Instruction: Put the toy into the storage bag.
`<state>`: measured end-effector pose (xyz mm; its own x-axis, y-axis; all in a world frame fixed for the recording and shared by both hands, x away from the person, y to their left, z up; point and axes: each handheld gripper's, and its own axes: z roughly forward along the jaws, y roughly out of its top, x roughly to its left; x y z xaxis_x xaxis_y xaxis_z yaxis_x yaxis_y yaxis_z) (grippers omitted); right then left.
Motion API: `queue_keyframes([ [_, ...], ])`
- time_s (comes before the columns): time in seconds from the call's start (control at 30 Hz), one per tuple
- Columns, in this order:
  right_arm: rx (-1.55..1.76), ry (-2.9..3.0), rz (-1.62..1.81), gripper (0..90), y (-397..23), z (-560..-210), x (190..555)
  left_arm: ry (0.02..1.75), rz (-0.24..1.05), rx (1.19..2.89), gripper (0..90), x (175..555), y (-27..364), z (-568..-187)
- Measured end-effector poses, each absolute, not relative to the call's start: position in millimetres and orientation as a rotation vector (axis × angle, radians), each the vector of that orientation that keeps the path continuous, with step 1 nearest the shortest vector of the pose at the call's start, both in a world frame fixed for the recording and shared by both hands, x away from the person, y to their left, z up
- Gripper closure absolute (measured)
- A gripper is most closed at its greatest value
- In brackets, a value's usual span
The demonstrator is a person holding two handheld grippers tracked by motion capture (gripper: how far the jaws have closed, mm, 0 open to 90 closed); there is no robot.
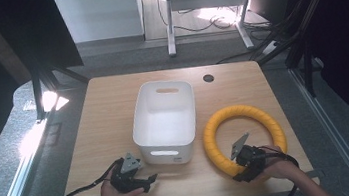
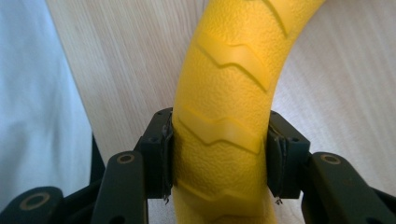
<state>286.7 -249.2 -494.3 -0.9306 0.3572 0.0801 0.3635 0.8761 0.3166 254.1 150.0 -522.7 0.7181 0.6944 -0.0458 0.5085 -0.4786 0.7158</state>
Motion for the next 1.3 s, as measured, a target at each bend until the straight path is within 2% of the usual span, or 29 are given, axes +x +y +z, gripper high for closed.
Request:
queue_keyframes([
  [0.43, -0.695, -2.863, -0.912, 51.3, -271.4, -460.3, 300.6, 0.904, 0.330, 2.185, 17.9, 254.4, 150.3, -522.5],
  [1.3, -0.753, -2.812, -1.253, 51.4, -285.6, -425.5, 303.1, 0.908, 0.336, 2.183, 17.9, 254.5, 149.9, -523.1],
])
